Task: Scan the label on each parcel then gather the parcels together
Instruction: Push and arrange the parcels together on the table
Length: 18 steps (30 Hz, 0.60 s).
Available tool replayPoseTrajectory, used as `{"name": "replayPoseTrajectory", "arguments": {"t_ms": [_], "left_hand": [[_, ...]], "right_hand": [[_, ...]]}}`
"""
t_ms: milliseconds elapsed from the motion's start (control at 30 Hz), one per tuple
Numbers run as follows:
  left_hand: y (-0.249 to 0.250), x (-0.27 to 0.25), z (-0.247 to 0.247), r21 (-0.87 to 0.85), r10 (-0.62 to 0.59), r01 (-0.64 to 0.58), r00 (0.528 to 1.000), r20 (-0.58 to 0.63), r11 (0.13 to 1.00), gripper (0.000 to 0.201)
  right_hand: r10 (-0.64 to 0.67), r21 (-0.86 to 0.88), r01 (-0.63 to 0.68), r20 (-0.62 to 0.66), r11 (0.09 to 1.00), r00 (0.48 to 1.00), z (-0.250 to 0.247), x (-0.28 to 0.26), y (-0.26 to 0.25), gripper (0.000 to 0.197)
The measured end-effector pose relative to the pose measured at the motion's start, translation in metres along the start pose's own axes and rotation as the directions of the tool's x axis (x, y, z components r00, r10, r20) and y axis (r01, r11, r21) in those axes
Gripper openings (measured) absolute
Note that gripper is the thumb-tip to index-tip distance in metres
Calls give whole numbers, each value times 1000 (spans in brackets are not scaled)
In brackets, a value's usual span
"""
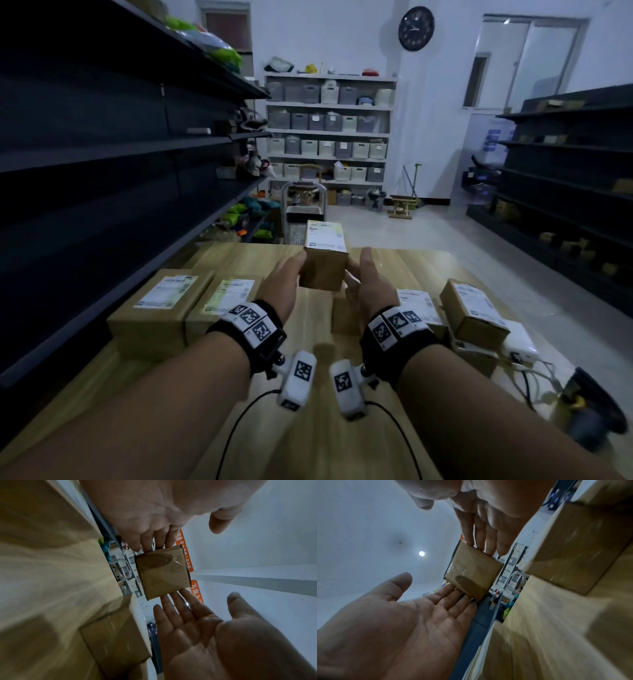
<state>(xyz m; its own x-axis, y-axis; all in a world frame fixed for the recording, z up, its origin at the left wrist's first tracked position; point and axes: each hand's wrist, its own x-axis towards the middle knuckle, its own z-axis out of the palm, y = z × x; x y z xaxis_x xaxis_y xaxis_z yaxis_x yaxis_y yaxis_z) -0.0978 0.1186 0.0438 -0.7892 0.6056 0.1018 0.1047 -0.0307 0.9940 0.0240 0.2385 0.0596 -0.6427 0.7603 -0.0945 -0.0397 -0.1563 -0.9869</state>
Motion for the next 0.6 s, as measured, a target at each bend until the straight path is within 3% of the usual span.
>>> {"name": "replayPoseTrajectory", "arguments": {"t_ms": [67,100,133,200,233,267,333,367,433,533,600], "left_hand": [[1,-7,-32,6,15,-15,997,-80,1000,63],[2,-11,-48,0,19,-19,993,-113,1000,63],[0,-13,-65,-11,2,-3,991,-137,1000,64],[-3,-19,-104,6,-20,21,991,-135,1000,62],[-4,-23,-124,-2,-45,46,990,-134,999,60],[-1,-31,-141,9,-57,59,989,-136,998,57],[-1,-41,-172,90,2,13,987,-159,996,44],[-1,-45,-187,132,51,-28,984,-168,991,45],[3,-50,-212,104,16,5,979,-203,995,50],[5,-53,-237,-111,-100,71,954,-282,991,55],[14,-66,-245,-96,-92,64,943,-321,993,51]], "right_hand": [[-12,-35,14,64,999,998,30,-9,3,46],[-26,-48,31,93,998,995,46,-13,6,49],[-31,-72,40,122,997,992,61,-15,14,61],[-71,-151,103,204,983,976,92,-17,30,105],[-77,-194,128,251,973,965,106,-26,33,113],[-62,-189,119,284,975,957,121,-37,31,96],[4,-83,22,306,996,952,146,-50,29,39],[29,-21,-24,325,999,945,158,-57,27,27],[56,-20,-53,359,998,932,180,-59,32,25],[-3,-93,39,361,995,932,215,-69,35,63],[-54,-119,105,376,987,925,237,-72,38,85]]}}
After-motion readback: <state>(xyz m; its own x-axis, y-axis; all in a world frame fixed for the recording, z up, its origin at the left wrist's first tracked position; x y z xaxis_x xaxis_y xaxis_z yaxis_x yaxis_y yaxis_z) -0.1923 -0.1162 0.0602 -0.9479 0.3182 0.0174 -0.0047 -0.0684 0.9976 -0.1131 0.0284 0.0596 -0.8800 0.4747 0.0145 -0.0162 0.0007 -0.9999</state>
